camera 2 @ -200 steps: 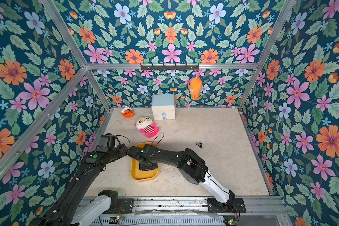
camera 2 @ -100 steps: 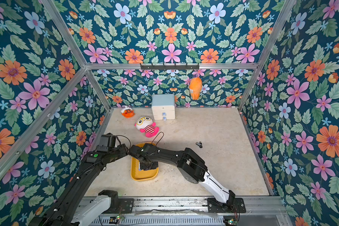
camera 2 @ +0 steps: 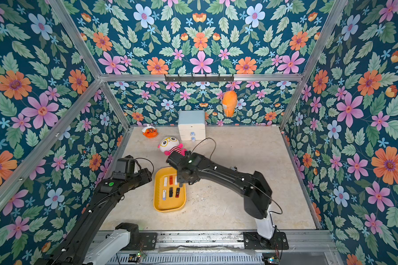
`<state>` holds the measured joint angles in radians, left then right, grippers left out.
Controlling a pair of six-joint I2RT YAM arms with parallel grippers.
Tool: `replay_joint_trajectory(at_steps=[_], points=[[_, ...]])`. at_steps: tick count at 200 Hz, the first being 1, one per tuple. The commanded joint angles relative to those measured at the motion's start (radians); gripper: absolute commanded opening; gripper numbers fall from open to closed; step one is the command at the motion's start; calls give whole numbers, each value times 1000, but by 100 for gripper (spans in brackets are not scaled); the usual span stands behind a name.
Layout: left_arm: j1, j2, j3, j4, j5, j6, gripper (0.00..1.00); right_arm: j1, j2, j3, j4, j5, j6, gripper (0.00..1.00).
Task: Put the usb flash drive into the storage box
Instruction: Place the USB flash in the storage box, then move the USB flash from the center of the board.
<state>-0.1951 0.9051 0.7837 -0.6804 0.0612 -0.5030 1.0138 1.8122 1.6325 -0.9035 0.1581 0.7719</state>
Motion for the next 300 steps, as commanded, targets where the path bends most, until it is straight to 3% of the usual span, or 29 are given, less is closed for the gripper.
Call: replay_joint_trajectory(at_steps=[1, 22, 45, 63, 100, 135, 175, 232, 300], points=[[-9, -2, 24, 31, 100, 16, 67, -125, -164, -207, 132, 5, -40, 40], [-91, 21, 65, 67, 152, -54, 67, -330, -341, -475, 260, -47, -49, 44], [-366, 120, 131, 147, 8, -155, 68, -557, -473, -709, 356, -104, -56, 48], [-532, 289, 195, 206, -38, -224, 69, -700, -563, -846, 414, -102, -67, 54], [-743, 705, 431, 307, -73, -284, 77, -886, -708, -1042, 511, -52, -85, 64], [-792, 1057, 702, 287, -67, -359, 78, -946, -732, -1095, 522, -29, -101, 66], [-803, 1285, 935, 252, -66, -386, 78, -971, -795, -1143, 542, -29, -117, 66], [-820, 1509, 1231, 139, -60, -379, 76, -970, -857, -1178, 564, -36, -115, 66], [-820, 1655, 1384, 81, -62, -317, 68, -970, -840, -1175, 572, -43, -119, 66]])
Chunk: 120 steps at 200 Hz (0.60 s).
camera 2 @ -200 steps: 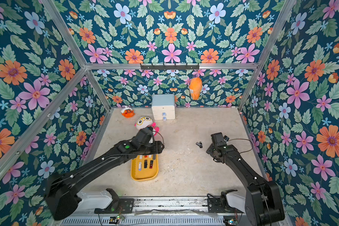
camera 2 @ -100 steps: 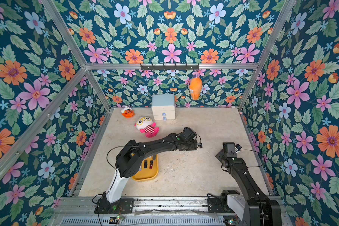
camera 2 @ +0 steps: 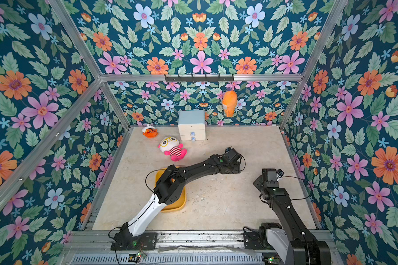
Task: Put the usb flash drive into the storage box
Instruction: Move the USB flash from the center of the board.
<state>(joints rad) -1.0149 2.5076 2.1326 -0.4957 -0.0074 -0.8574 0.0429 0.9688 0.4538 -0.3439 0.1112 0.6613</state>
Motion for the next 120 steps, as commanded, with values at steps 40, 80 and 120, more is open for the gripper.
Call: replay_joint_trajectory(at_steps=[40, 80, 120], points=[[-13, 111, 93, -184, -19, 131, 59, 0, 11, 5, 17, -2, -9, 65], [-26, 137, 93, -238, -20, 250, 50, 1, 32, 13, 19, -4, -11, 65], [-41, 127, 54, -283, -46, 363, 49, 1, 31, 13, 19, -5, -11, 65]])
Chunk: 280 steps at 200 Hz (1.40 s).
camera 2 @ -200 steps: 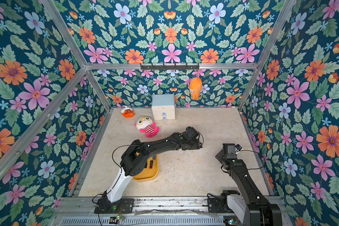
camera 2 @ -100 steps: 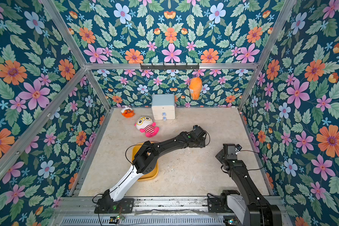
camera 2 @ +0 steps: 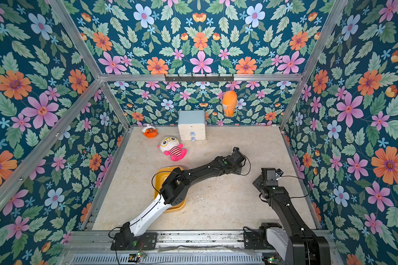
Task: Put the usb flash drive into the storage box
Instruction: Move the USB flash from the center of the board.
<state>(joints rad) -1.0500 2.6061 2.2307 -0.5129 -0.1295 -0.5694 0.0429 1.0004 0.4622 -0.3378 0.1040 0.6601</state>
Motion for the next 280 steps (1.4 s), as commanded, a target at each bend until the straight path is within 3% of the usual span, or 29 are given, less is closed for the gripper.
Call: replay_joint_trajectory(at_steps=[1, 34, 98, 166, 241, 280], points=[[-6, 28, -47, -266, 76, 77, 49, 0, 0, 4, 13, 2, -10, 65], [-9, 7, -98, -261, 86, 130, 47, 1, 4, 6, 13, 2, -10, 65], [-9, -39, -171, -241, 122, 157, 31, 0, 9, 6, 14, 1, -10, 64], [-9, -185, -351, -227, 139, 139, 19, 1, 9, 7, 14, 0, -10, 64], [-11, -520, -845, -93, 171, 19, 17, 0, -2, 1, 16, -1, -11, 64], [-13, -602, -971, -81, 168, -15, 34, 0, -5, 0, 19, -3, -11, 64]])
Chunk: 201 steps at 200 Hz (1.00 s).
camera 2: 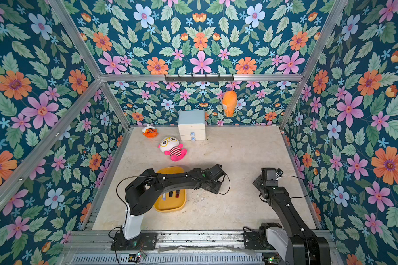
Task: Put the usb flash drive into the storage box
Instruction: Move the USB flash from the center of the board, then pick up the USB flash from the center of the board.
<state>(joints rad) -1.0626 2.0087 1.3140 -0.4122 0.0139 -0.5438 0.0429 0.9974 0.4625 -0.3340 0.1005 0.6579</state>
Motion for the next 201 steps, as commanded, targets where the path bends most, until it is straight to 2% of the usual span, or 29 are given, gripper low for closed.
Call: replay_joint_trajectory(at_steps=[1, 29, 54, 112, 125, 178, 201], points=[[-2, -5, -55, -183, 25, -41, 34, 1, -2, 0, 15, 1, -9, 64], [-1, -7, -30, -205, 10, -40, 52, 1, 3, 1, 16, -1, -11, 64], [-1, 2, 18, -217, 21, -28, 60, 1, 6, 1, 17, -2, -11, 63], [-1, 57, 114, -319, -41, -8, 63, 1, 9, 2, 18, -2, -11, 63], [-1, 77, 130, -336, -38, 3, 60, 0, 8, 2, 18, -2, -11, 63], [-4, 91, 118, -330, 4, 27, 31, 1, 4, 1, 18, -2, -11, 63], [-4, 84, 111, -311, -3, 31, 22, 0, 1, -1, 18, -2, -11, 63]])
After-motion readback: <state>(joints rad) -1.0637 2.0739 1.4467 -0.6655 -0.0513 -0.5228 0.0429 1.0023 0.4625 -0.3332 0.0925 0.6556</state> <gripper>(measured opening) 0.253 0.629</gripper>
